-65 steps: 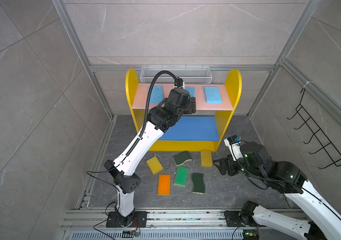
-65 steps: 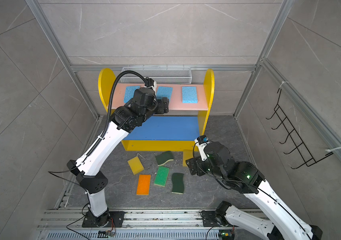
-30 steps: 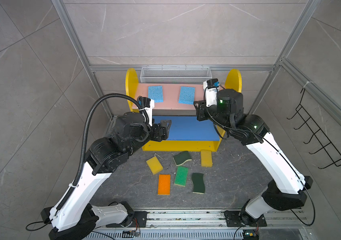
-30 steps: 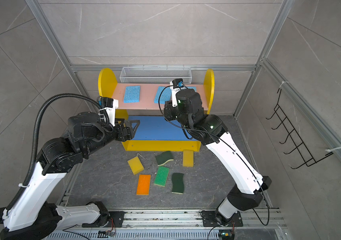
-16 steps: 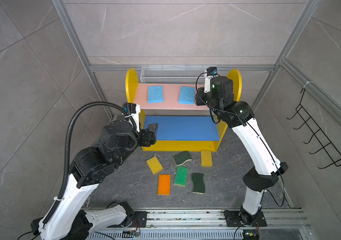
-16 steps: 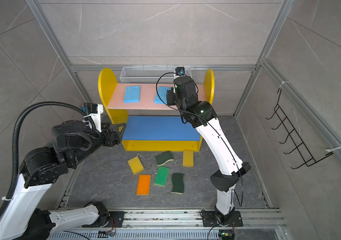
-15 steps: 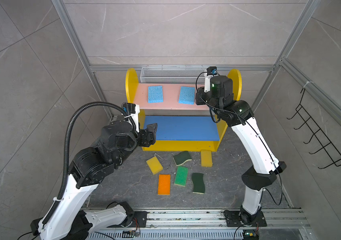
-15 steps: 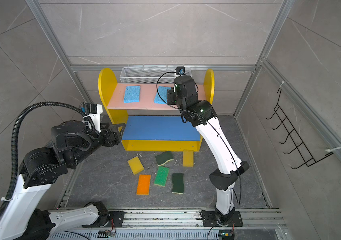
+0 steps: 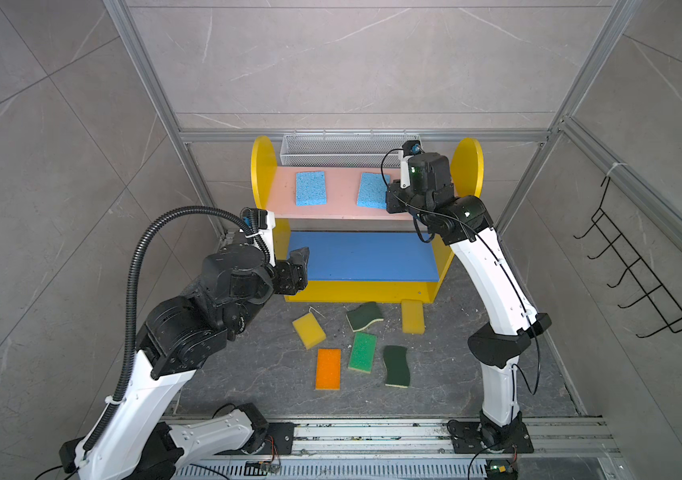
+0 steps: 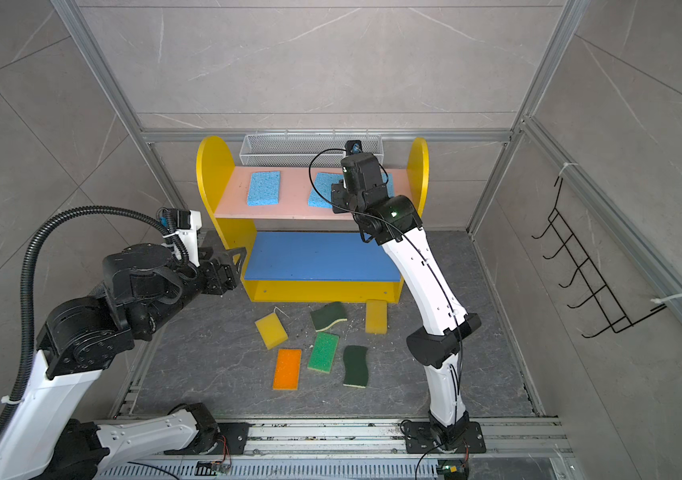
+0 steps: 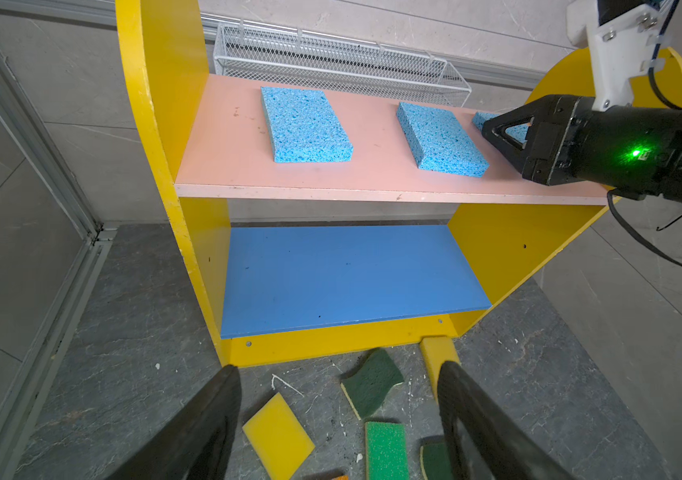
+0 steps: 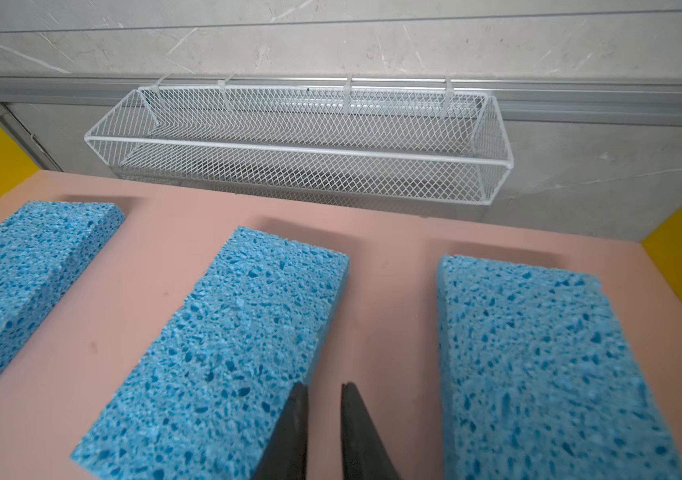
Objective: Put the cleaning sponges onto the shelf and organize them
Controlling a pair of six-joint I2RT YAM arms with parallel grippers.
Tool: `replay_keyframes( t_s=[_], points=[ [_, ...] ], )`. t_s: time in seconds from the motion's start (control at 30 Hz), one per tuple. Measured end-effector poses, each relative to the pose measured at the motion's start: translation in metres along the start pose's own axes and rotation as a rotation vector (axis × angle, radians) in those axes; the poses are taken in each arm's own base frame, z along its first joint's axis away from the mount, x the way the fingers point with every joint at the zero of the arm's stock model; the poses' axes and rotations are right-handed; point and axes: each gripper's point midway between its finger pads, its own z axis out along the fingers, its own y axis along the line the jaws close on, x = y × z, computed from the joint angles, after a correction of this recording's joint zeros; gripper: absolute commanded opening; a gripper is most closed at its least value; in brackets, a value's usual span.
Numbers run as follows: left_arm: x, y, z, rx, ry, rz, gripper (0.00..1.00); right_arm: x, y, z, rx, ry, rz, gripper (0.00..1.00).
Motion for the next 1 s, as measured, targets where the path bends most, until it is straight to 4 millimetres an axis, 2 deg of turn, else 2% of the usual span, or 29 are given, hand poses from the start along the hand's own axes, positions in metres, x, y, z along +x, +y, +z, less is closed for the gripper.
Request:
replay_keyframes(
  t_s=[0.3, 0.67, 1.0],
  points=[
    [0.003, 0.004, 0.0, -0.018, 0.002, 0.004, 0.76, 0.001, -0.002, 0.003, 0.005, 0.005, -0.001, 0.18],
    [0.003, 0.009, -0.008, -0.016, -0.012, -0.003, 0.76, 0.019, 0.002, 0.021, 0.014, 0.056, -0.019, 0.18],
    [0.004, 0.014, -0.012, -0.028, -0.024, -0.007, 0.76, 0.019, 0.004, 0.022, 0.005, 0.055, -0.008, 0.19]
  ],
)
